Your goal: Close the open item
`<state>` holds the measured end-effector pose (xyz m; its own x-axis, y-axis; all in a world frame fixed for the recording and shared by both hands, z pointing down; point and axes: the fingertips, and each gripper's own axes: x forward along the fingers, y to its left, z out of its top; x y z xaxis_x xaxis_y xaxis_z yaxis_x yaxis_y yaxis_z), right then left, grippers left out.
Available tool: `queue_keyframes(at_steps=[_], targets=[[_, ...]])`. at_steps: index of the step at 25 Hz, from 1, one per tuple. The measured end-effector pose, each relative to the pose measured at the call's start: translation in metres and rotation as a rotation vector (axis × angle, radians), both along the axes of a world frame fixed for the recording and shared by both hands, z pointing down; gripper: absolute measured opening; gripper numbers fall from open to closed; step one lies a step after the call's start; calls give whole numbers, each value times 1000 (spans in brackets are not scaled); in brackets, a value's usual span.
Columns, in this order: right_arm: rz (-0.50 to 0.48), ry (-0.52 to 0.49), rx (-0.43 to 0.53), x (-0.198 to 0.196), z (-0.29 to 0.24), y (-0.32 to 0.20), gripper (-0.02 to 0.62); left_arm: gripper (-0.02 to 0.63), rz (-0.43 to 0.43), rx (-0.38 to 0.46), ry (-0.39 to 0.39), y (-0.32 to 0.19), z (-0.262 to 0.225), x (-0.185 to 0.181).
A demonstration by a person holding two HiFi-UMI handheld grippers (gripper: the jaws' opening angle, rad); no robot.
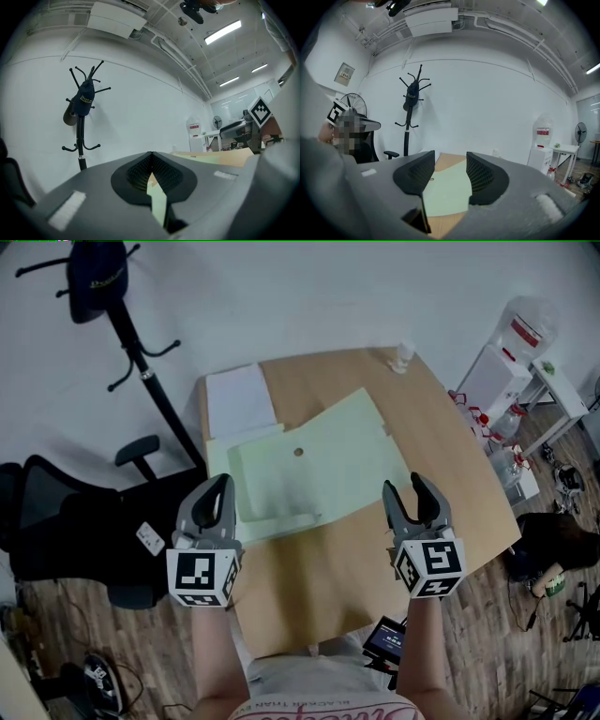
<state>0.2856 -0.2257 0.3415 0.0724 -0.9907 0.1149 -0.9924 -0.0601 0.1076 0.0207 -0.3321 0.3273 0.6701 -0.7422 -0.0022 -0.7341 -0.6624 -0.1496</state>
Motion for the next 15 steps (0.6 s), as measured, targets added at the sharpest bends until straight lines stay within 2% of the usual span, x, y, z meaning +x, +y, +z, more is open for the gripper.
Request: queue_keyframes(at_steps=[15], targets=[[-46,-12,-42,88,15,-29,192,17,-147,6,-49,-4,-1,29]])
